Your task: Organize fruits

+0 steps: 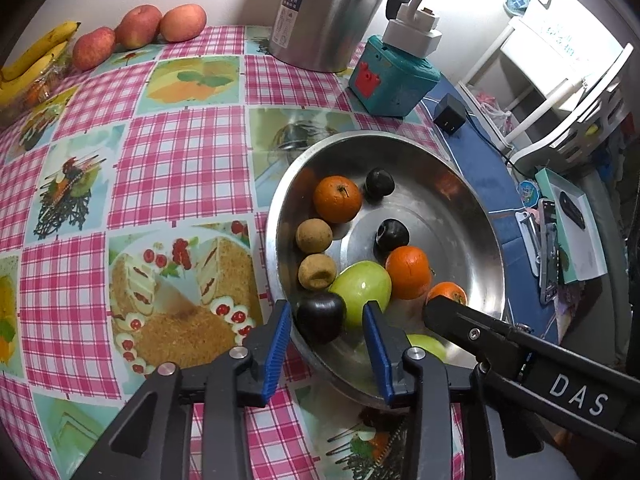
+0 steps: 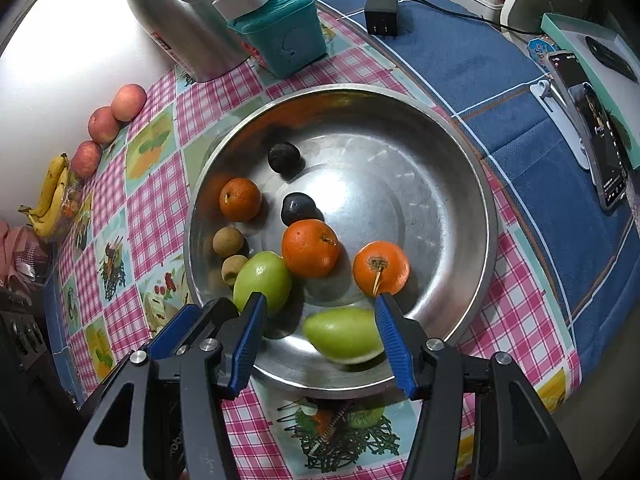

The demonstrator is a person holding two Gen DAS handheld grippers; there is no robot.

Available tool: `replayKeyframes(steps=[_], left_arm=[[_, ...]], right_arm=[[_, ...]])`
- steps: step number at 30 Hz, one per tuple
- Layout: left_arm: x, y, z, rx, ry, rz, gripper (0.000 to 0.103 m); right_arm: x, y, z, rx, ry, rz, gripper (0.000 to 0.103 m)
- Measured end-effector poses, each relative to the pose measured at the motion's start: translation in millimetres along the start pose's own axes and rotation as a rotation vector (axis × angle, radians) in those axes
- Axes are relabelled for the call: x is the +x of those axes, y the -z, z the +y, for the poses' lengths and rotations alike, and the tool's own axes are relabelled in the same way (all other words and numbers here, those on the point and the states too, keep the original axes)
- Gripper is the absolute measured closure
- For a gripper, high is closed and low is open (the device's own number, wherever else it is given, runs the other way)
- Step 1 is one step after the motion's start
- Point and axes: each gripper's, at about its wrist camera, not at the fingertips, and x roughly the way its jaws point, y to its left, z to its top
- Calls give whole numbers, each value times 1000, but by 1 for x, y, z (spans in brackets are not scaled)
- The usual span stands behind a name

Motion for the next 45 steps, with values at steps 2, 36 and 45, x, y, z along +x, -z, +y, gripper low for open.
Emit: replayKeyframes(steps=[2,36,45], left_arm=[[-2,1,0,1,-3,1,61],[-64,32,103,-210,-345,-78,0],[-89,42,96,-136,-475,-98,0]], right_arm=[[-1,1,0,-2,-1,-2,45],[-11,36,39,-237,42,-122,29],[-21,48,47,-296,42,-217,10]])
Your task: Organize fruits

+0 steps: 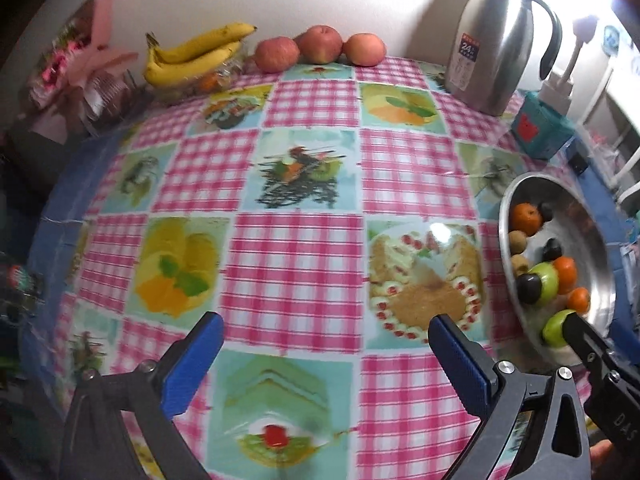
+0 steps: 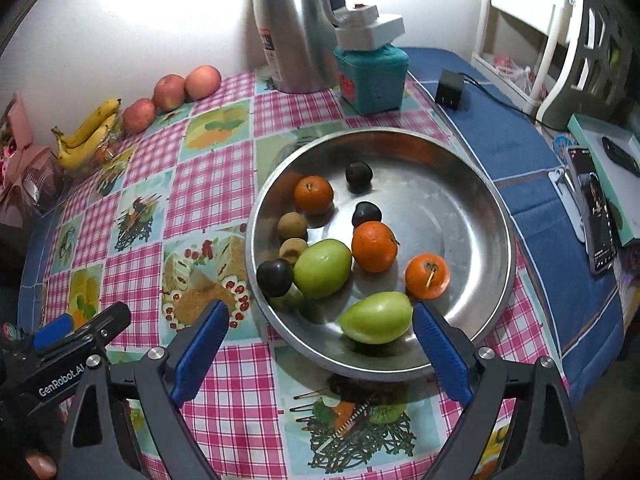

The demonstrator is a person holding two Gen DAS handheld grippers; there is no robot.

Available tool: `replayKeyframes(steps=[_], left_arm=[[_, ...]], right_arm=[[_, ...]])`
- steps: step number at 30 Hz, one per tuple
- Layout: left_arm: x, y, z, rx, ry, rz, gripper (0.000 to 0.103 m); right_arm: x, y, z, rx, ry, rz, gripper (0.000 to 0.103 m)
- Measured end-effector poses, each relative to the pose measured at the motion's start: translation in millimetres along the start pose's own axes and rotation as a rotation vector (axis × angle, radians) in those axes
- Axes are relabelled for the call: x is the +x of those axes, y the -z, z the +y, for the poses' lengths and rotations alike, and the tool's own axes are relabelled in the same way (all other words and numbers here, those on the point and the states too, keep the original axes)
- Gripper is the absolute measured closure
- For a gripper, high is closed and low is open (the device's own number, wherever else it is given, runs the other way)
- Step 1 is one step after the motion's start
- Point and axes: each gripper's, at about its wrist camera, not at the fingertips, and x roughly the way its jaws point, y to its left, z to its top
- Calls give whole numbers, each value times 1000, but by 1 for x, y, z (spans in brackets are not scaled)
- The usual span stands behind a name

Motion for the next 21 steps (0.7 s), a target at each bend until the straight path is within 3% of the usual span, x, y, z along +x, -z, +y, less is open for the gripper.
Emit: replayKeyframes(steps=[6,21], left_arm=[[-5,14,4,19,-126,-10,0],[-6,20,9,1,-123,28,0]], right_arm=[[-3,8,10,-43,9,-3,10],[-4,15,15,-74,15,-2,10]])
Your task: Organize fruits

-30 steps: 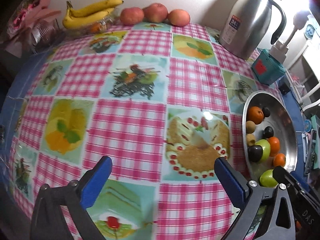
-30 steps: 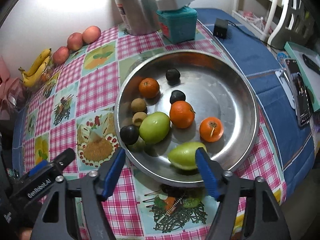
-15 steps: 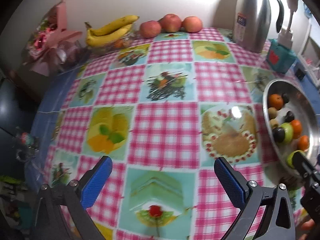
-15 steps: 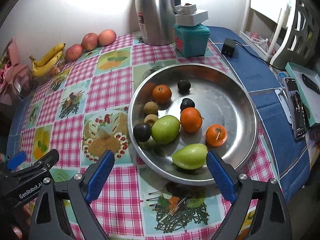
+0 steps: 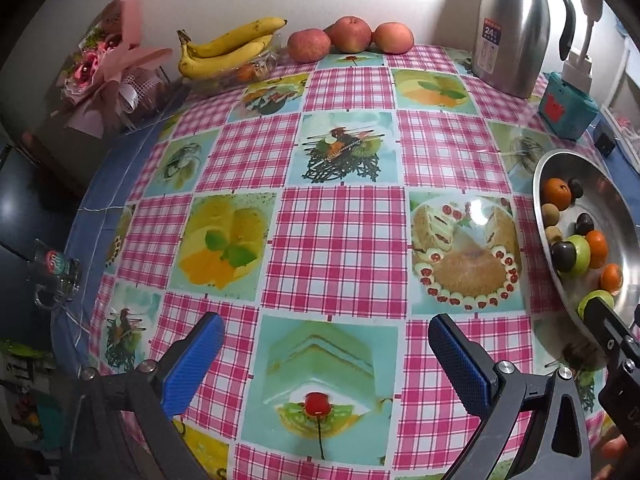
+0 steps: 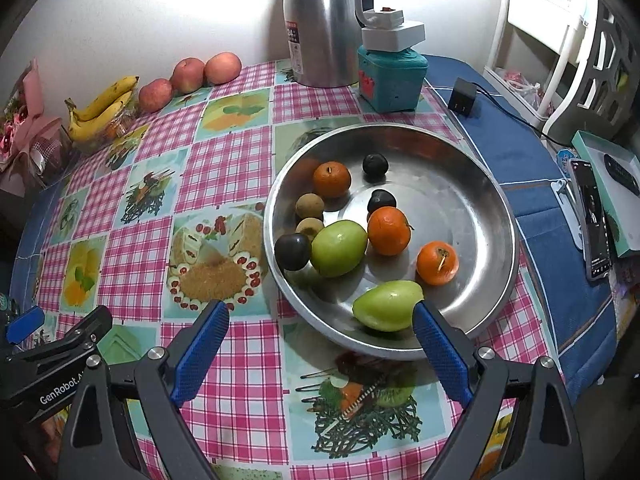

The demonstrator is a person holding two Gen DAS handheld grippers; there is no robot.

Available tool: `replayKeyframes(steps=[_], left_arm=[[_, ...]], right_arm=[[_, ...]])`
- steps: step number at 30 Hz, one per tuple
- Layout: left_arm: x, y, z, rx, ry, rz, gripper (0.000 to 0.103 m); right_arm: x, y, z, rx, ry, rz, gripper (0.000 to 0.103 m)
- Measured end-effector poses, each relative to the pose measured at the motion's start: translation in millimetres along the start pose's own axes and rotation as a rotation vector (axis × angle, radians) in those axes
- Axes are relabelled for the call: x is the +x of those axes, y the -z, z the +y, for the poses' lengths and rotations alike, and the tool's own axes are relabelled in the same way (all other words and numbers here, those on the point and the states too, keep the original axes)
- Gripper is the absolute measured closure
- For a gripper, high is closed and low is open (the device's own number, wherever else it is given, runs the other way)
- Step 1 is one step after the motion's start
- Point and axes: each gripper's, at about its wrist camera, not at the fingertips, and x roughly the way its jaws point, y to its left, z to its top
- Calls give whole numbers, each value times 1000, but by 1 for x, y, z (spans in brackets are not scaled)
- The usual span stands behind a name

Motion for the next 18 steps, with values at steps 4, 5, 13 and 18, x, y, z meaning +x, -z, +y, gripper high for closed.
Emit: replayKeyframes(steps=[4,5,13,18], left_arm=[[1,0,2,-10,4,10,0],[1,0,2,-11,6,12,0],[-1,-1,2,-10,10,16,0],[-2,0,2,-13,10,18,0]], right_arm=[[0,-1,2,-7,0,1,10],[0,-1,2,-9,0,1,10],[0,-1,3,-14,-1,1,10],[0,-1,2,-14,-2,1,10]])
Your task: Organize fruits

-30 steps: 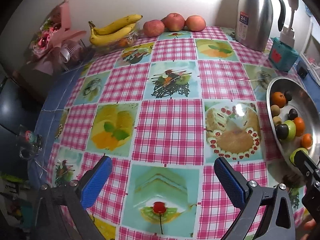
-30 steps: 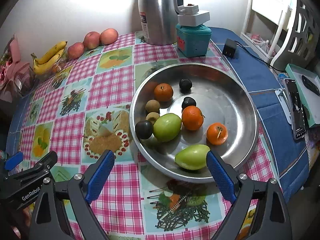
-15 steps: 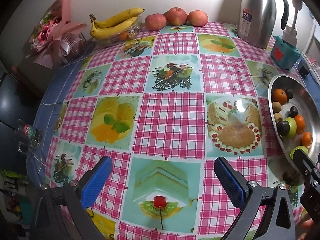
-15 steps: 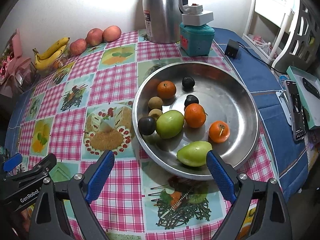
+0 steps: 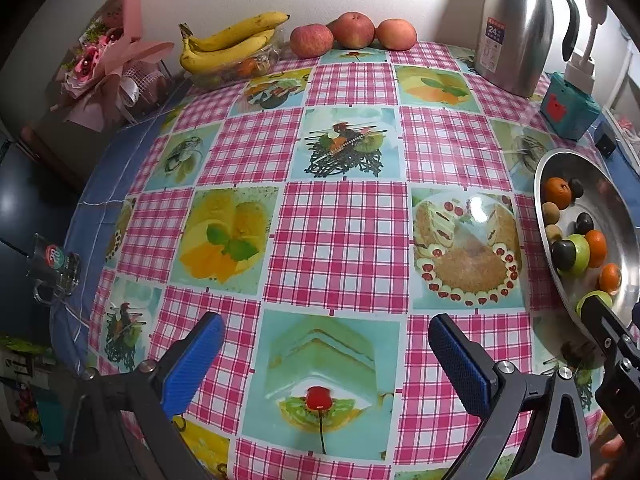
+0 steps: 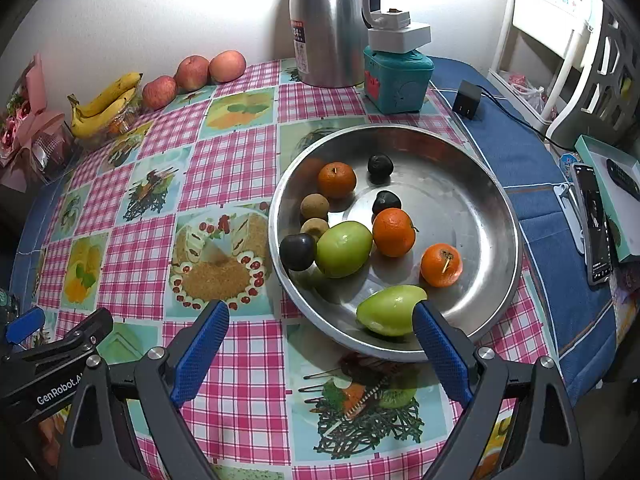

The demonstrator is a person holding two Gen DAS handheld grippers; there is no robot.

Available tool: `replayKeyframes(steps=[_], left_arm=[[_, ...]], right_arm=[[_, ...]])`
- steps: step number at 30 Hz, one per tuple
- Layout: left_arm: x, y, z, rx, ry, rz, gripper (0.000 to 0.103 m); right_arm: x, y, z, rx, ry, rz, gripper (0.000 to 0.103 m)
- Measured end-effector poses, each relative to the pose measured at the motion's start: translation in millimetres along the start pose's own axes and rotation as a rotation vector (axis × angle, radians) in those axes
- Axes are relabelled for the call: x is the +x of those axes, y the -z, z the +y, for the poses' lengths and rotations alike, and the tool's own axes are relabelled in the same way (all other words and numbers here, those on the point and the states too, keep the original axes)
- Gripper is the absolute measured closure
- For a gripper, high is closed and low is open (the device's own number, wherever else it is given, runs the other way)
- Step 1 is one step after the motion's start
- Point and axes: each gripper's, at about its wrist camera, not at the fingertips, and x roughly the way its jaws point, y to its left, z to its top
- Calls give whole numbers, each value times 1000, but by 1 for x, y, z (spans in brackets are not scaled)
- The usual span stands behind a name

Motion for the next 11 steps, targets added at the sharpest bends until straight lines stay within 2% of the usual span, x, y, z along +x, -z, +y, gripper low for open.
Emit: replayKeyframes(steps=[11], left_arm=[[1,0,4,-14,1,-2,0]], right_arm=[[-1,0,0,4,-2,1,10]])
